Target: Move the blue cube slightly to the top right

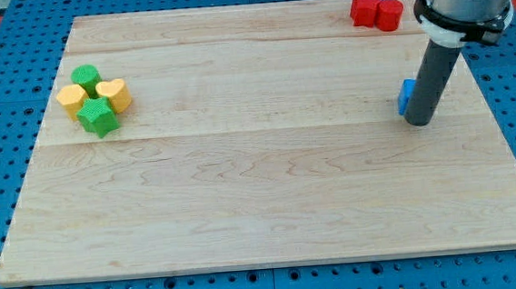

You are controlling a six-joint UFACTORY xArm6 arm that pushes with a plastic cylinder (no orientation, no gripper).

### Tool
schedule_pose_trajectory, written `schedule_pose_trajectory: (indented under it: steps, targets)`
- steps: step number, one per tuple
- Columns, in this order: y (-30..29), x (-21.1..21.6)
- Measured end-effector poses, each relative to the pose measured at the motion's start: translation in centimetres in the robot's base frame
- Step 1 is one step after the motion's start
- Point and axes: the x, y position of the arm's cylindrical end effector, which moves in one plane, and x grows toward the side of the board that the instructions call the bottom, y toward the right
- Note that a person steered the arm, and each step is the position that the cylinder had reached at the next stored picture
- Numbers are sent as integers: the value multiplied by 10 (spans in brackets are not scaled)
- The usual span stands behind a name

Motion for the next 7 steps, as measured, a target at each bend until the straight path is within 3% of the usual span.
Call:
schedule_pose_trajectory:
  steps: [4, 7]
  targets:
    - [14, -67]
    - [10, -144]
